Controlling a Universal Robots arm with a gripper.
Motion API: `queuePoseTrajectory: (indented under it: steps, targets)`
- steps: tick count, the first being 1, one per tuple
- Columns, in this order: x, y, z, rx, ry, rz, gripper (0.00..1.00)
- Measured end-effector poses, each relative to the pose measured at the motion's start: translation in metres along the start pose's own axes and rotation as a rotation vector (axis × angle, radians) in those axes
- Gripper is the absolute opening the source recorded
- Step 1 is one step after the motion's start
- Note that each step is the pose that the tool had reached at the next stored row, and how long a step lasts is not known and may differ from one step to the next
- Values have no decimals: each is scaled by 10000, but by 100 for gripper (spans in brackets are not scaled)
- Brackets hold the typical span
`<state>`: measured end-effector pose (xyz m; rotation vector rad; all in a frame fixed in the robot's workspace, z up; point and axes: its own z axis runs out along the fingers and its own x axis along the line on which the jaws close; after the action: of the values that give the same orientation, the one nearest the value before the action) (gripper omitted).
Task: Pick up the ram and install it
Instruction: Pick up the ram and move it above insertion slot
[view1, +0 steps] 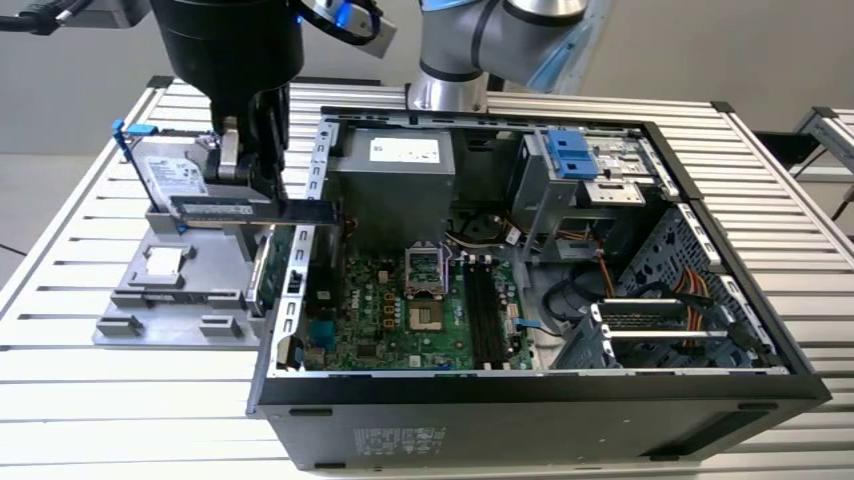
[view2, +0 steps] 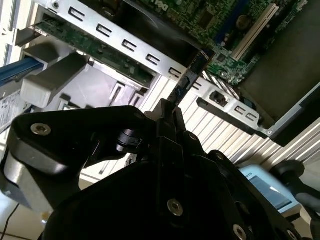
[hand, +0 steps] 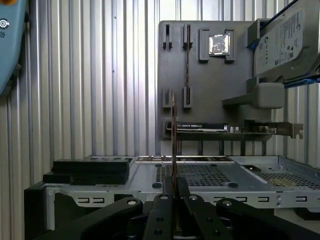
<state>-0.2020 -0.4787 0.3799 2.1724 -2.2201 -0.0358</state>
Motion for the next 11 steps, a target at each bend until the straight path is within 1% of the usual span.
queuePoseTrajectory:
  steps: [6,11]
  targets:
    - [-2,-82,-6,-1,0,0,0]
    - [-4,-169,-10,-1,0,0,0]
